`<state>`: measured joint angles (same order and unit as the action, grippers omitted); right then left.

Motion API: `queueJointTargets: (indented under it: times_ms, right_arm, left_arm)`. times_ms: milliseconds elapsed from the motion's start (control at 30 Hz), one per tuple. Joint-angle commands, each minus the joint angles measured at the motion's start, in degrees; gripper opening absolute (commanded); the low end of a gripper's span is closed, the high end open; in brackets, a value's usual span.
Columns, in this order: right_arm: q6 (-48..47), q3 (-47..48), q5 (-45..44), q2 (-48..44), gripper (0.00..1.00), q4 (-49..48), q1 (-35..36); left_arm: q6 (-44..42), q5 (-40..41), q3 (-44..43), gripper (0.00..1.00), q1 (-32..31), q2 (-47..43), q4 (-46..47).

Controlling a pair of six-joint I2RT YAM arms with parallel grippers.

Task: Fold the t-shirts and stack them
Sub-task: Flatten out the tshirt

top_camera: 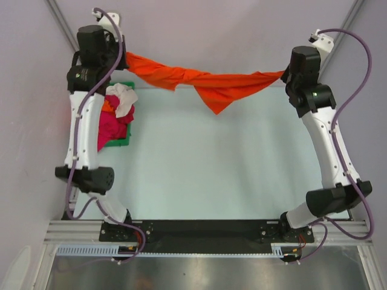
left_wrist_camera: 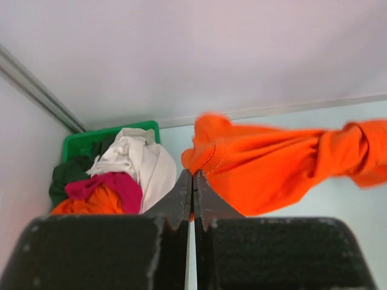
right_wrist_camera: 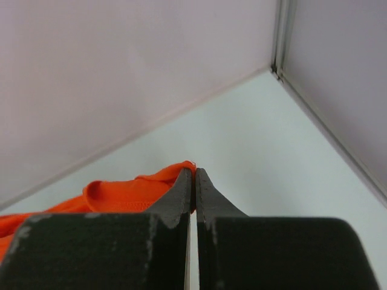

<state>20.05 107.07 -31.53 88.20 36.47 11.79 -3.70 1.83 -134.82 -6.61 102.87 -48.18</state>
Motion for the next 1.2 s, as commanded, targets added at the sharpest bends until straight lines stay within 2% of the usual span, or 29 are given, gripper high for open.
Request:
queueJointTargets:
  times_ms: [0, 200, 300, 467, 600, 733, 1033, 1067, 1167]
  right_arm:
    - [-3.26, -7.11, -6.51, -7.67, 0.00, -3.85, 5.16]
    - [-5.46, -18.45, -14.51, -15.51, 0.00, -5.44, 14.74]
    - [-5.73, -21.54, -17.68, -19.03, 0.00, -4.83, 18.61]
    - [-6.08, -23.13, -17.78, -20.00, 0.00, -5.00, 19.33]
    - [-5.91, -24.01, -11.91, -16.06, 0.00, -7.89, 13.55]
    - [-5.47, -23.66, -7.77, -9.64, 0.00, -11.15, 8.09]
    - [-5.81, -22.16, -5.56, 4.33, 0.00, -15.72, 3.85]
    - [-6.08, -22.16, -5.47, 5.22, 0.00, -15.99, 3.68]
    - [-6.17, -22.16, -5.04, 7.24, 0.00, -16.69, 3.68]
  left_arm:
    - [-0.78, -0.33, 19.08, 0.00, -0.24, -12.49, 7.03]
    - [1.24, -1.30, 39.77, 0.00, -0.95, -29.62, 13.46]
    - [2.21, -1.30, 45.16, 0.00, -1.39, -35.08, 13.12]
    - [2.65, -1.12, 47.28, 0.00, -1.39, -36.95, 11.53]
    - [2.48, -1.30, 48.86, 0.00, -1.39, -33.36, 13.20]
    - [2.30, -1.30, 48.34, 0.00, -1.47, -25.81, 15.92]
    - [2.83, -1.30, 46.41, 0.01, -1.56, -6.82, 24.62]
    - [2.74, -0.95, 45.88, 0.10, -1.56, -5.59, 25.15]
    - [3.00, -0.51, 44.39, 0.25, -1.65, -1.98, 26.91]
